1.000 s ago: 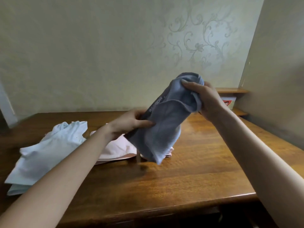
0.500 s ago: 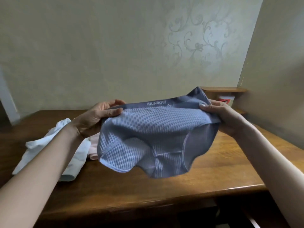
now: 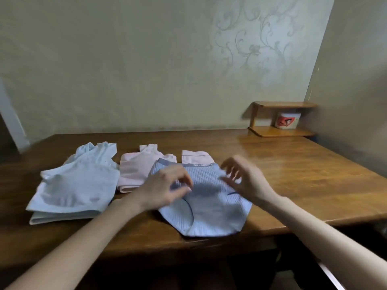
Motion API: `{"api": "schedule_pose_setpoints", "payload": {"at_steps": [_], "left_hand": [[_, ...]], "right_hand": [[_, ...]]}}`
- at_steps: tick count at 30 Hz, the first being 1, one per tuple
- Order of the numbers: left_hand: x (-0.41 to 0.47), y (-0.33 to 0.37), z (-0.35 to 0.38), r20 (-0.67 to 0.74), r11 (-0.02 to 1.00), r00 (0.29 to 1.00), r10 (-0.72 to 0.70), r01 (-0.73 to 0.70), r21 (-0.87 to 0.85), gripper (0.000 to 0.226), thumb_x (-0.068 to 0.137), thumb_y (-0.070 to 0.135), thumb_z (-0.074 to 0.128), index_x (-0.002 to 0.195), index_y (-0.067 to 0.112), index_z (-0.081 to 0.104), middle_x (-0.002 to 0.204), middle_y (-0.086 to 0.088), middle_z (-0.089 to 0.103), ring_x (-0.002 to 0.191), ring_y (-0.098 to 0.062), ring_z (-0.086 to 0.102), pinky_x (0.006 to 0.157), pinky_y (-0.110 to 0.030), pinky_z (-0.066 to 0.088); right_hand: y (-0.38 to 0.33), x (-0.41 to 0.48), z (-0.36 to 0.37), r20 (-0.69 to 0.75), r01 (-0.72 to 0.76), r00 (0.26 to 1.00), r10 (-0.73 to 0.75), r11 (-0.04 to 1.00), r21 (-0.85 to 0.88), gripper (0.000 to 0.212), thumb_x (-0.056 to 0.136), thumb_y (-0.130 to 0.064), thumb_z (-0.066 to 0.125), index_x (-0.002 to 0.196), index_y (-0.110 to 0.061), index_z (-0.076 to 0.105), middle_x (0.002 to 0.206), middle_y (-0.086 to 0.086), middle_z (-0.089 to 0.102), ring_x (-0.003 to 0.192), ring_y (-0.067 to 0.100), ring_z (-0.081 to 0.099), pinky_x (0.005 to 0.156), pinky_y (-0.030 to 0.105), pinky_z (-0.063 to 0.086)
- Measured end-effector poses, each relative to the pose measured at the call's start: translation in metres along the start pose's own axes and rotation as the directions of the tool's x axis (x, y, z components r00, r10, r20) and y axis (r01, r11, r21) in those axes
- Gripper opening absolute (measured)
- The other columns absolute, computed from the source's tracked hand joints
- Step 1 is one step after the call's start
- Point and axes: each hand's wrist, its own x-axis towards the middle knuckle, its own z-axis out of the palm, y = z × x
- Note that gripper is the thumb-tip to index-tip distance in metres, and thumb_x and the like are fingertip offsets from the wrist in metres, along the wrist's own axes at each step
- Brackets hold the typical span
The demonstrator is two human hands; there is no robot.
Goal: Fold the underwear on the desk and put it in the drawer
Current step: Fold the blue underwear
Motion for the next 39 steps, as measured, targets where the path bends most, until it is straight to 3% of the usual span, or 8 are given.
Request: {"api": "schedule_pose_setpoints", "payload": {"at_steps": [3,10,14,18,21,25,30,39], "left_hand": [[-0.010,0.015,0.020,0.376,0.999,0.927,0.019,-0.031,0.025,0.048,0.072,0.050,0.072,0.103,0.018,0.056,0.101,0.009,0.045,0.092,0.006,0.040,0.083,-0.007,0.035],[-0.038,0.019,0.026,0.362,0.979,0.925,0.115,-0.166,0.115,0.041,0.074,0.035,0.067,0.108,0.025,0.048,0.104,0.012,0.036,0.097,-0.001,0.036,0.086,-0.012,0.031],[-0.043,0.027,0.018,0.332,0.989,0.939,0.090,-0.045,-0.139,0.014,0.086,0.022,0.056,0.098,0.018,0.062,0.099,0.007,0.053,0.093,-0.002,0.051,0.082,-0.014,0.041],[-0.028,0.004,-0.005,0.179,0.890,0.969,-0.169,0.228,-0.395,0.050,0.077,0.068,0.051,0.093,0.022,0.064,0.097,0.005,0.065,0.094,-0.007,0.060,0.080,-0.019,0.048],[-0.018,-0.016,-0.012,-0.245,0.810,0.783,-0.571,0.586,-0.016,0.037,0.085,0.049,0.056,0.098,0.016,0.047,0.098,-0.002,0.058,0.084,-0.015,0.058,0.064,-0.022,0.046],[-0.010,-0.027,0.003,-0.124,0.655,0.665,-0.737,0.747,0.114,0.045,0.087,0.039,0.058,0.108,0.016,0.026,0.089,-0.004,0.055,0.072,-0.016,0.057,0.060,-0.028,0.046],[-0.015,-0.039,0.001,-0.083,0.729,0.729,-0.680,0.660,-0.180,0.035,0.085,0.027,0.063,0.101,0.021,0.033,0.100,-0.005,0.057,0.089,-0.020,0.055,0.074,-0.035,0.046],[-0.010,-0.017,-0.024,-0.173,0.828,0.836,-0.520,0.444,-0.342,0.013,0.087,0.008,0.059,0.092,0.019,0.063,0.104,0.000,0.060,0.092,-0.020,0.059,0.076,-0.023,0.046]], "right_hand": [[-0.032,-0.023,0.020,0.355,0.151,0.918,-0.178,0.983,0.104,0.034,0.077,-0.047,0.071,0.096,-0.020,0.062,0.091,-0.005,0.056,0.080,0.004,0.053,0.069,0.022,0.045],[-0.049,-0.042,0.011,0.489,0.375,0.826,-0.279,0.920,-0.109,0.072,0.061,-0.070,0.067,0.113,-0.024,0.048,0.103,-0.010,0.046,0.092,0.008,0.042,0.079,0.022,0.034],[-0.061,-0.061,0.009,0.475,0.521,0.803,-0.359,0.811,-0.267,0.054,0.066,-0.036,0.056,0.117,-0.022,0.043,0.102,-0.002,0.051,0.087,0.019,0.049,0.070,0.034,0.044],[-0.058,-0.042,-0.007,0.384,0.204,0.897,-0.218,0.976,0.077,0.020,0.076,-0.022,0.053,0.093,-0.018,0.063,0.087,-0.004,0.063,0.078,0.013,0.059,0.069,0.036,0.049],[-0.049,-0.005,-0.012,0.293,-0.022,0.955,-0.044,0.975,0.219,0.011,0.082,-0.013,0.065,0.089,-0.012,0.072,0.082,-0.005,0.068,0.075,0.002,0.061,0.069,0.019,0.048],[-0.037,0.041,0.000,0.222,-0.180,0.966,0.135,0.965,0.193,0.007,0.078,-0.018,0.075,0.084,-0.018,0.072,0.070,-0.010,0.063,0.064,-0.004,0.055,0.062,0.011,0.041],[-0.017,0.064,0.033,0.172,-0.207,0.964,0.201,0.978,0.019,0.011,0.080,-0.025,0.071,0.089,-0.018,0.073,0.078,-0.006,0.066,0.077,0.011,0.058,0.071,0.027,0.045],[-0.015,0.044,0.054,0.143,0.380,0.924,-0.355,0.892,-0.246,0.018,0.079,-0.018,0.065,0.095,-0.025,0.070,0.088,0.000,0.063,0.083,0.019,0.056,0.070,0.030,0.042]]}}
